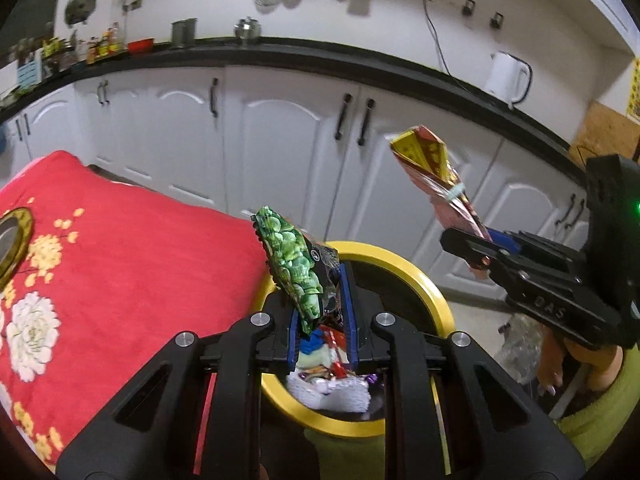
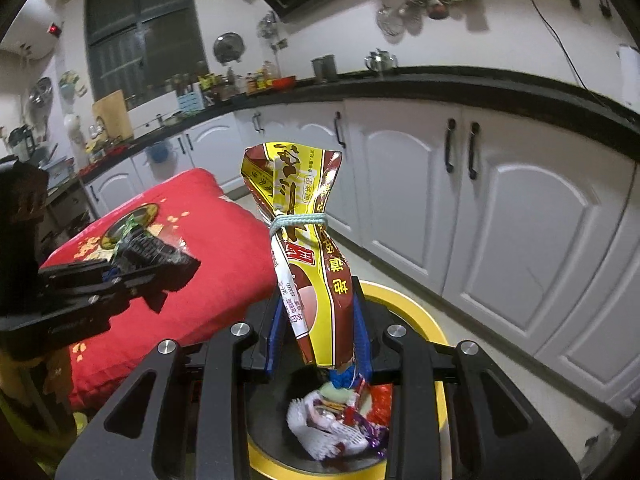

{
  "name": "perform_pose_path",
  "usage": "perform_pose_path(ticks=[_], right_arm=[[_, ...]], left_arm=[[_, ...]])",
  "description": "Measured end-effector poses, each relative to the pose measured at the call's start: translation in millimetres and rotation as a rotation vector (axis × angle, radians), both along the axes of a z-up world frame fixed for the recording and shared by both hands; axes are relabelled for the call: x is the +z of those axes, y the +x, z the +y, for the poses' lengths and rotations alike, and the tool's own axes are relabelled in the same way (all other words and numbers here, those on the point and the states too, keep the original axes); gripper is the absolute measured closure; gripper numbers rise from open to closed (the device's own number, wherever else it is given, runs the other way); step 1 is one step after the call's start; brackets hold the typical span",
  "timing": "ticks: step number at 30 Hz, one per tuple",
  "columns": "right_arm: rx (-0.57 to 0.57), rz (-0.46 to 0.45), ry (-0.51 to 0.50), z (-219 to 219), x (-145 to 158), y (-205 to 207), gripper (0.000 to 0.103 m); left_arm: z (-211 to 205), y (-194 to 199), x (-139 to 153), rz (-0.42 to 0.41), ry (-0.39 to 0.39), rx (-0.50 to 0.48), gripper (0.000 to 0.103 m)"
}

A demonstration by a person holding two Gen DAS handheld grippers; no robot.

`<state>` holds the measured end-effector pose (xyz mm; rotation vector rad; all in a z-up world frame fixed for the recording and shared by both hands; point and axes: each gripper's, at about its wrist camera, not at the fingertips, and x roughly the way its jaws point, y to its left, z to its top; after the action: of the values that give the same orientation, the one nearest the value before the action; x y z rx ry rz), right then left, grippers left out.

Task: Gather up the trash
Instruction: 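Carry the green bag and yellow wrapper over the bin with both tools, then open both tools to drop the green bag and yellow wrapper into the bin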

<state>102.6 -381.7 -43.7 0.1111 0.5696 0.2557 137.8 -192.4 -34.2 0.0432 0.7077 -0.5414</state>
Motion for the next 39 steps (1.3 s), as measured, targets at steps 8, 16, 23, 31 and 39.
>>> perform_pose_path(ticks=[8, 16, 23, 31, 39], right_arm=[[-0.026, 0.046, 0.005, -20, -21, -1, 0.075], [-0.037, 0.111, 0.027, -26, -41, 6, 0.074], [-0.039, 0.13, 0.041, -28, -47, 9, 0.073], [-0.056, 0.151, 0.081, -37, -54, 11, 0.072], [-0.076, 0.132, 0.094, -45, -48, 8, 0.066]], left_arm=[[-28, -6, -19, 0.03, 0.03, -0.061, 0.091], [-38, -5, -31, 0.059, 0.045, -0.087, 0.091], [-42, 0, -39, 0.086, 0.046, -0.094, 0.091], [-47, 6, -44, 0.099, 0.054, -0.092, 0.086], [-47, 9, -43, 0.096, 0.055, -0.082, 0.06]])
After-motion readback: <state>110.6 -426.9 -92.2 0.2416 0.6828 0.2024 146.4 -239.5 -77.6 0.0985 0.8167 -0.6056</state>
